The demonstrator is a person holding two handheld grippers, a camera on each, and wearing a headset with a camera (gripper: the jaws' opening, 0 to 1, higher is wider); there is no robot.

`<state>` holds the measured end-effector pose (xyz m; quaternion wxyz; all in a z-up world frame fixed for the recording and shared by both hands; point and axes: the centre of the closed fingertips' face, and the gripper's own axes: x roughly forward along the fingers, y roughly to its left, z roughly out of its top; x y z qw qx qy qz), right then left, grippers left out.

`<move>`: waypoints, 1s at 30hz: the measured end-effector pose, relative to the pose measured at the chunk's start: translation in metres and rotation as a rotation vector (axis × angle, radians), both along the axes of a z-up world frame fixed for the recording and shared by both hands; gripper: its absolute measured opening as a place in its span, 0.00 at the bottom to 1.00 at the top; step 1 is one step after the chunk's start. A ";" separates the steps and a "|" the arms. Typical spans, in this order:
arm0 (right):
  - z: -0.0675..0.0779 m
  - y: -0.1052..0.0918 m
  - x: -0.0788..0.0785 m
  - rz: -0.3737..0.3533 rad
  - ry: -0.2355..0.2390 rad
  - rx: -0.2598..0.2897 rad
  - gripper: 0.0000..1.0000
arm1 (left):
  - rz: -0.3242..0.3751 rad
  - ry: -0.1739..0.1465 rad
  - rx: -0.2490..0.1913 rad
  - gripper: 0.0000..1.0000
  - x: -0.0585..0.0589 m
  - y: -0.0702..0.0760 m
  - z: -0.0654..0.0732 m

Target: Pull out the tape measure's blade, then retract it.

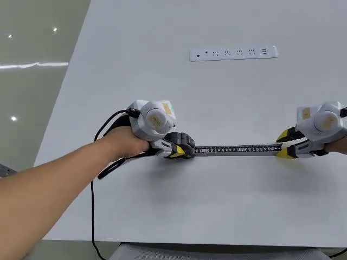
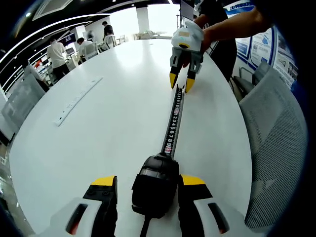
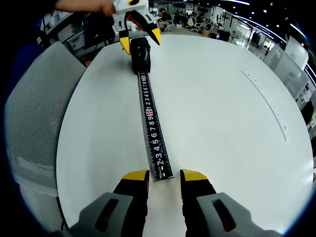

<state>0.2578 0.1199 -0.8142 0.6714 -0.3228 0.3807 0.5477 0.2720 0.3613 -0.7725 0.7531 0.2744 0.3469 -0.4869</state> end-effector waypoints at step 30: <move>0.059 0.004 -0.033 -0.355 -0.040 0.159 0.53 | 0.386 0.013 -0.169 0.73 -0.033 0.023 0.043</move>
